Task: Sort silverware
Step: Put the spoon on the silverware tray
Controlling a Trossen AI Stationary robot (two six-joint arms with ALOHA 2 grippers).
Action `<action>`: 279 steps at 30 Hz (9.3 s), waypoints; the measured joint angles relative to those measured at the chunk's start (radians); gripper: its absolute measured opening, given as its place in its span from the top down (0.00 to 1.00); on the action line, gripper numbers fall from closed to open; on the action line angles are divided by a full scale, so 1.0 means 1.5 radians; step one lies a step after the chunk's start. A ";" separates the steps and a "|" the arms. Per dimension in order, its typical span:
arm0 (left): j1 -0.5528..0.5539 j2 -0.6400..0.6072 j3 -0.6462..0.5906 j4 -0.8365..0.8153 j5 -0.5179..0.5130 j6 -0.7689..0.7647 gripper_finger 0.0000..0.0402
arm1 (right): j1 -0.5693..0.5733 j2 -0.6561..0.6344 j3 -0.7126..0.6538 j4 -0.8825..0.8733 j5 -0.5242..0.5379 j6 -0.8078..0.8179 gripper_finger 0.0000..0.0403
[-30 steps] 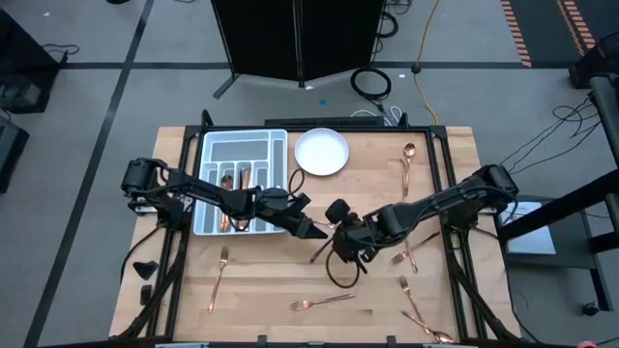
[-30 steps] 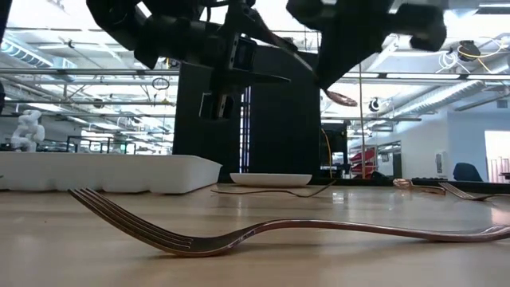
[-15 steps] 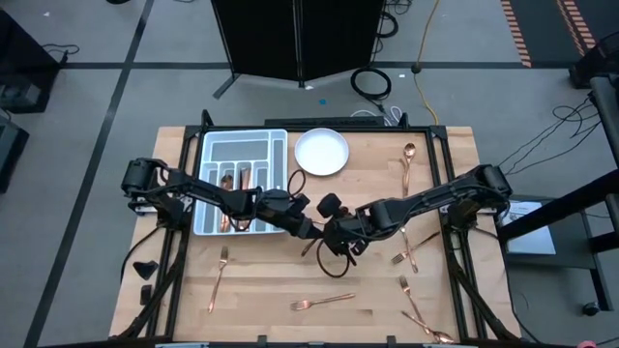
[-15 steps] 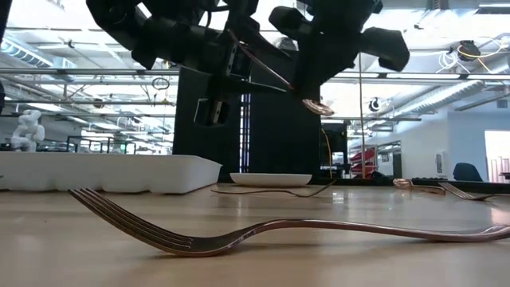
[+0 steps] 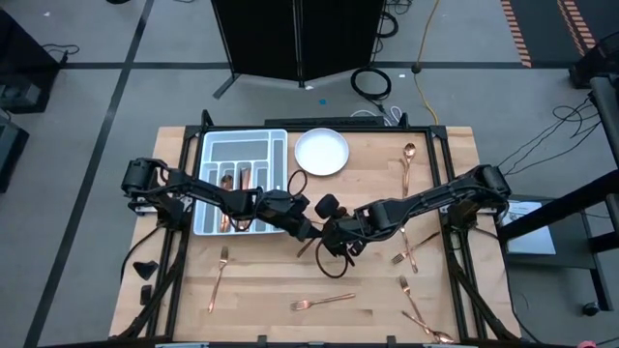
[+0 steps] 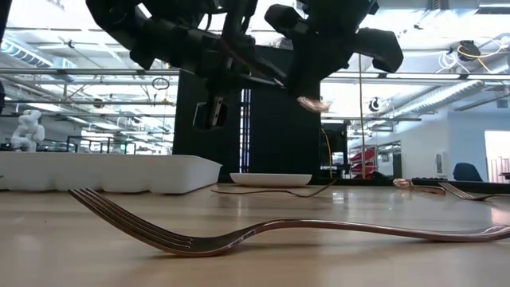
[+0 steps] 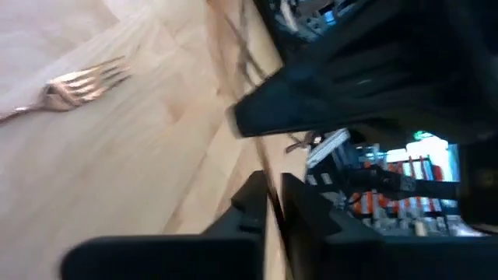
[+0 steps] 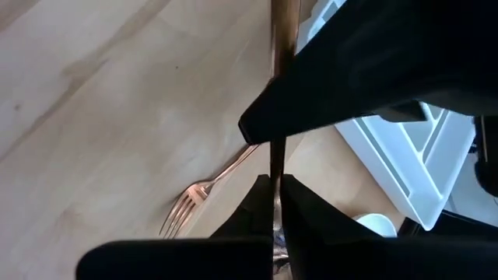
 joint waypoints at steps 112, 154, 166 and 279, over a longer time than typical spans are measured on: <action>0.034 -0.488 -0.364 0.172 -0.273 0.556 0.62 | -0.554 -0.287 -0.383 -0.223 -0.074 0.865 0.67; 0.037 -0.488 -0.364 0.169 -0.245 0.556 0.62 | -0.692 -0.183 -0.418 -0.043 -0.091 0.730 0.67; 0.039 -0.488 -0.364 0.169 -0.245 0.556 0.62 | -0.711 -0.253 -0.418 -0.107 -0.084 0.712 0.67; 0.060 -0.488 -0.363 0.146 -0.208 0.556 0.63 | -0.701 -0.221 -0.463 0.134 -0.151 0.749 0.74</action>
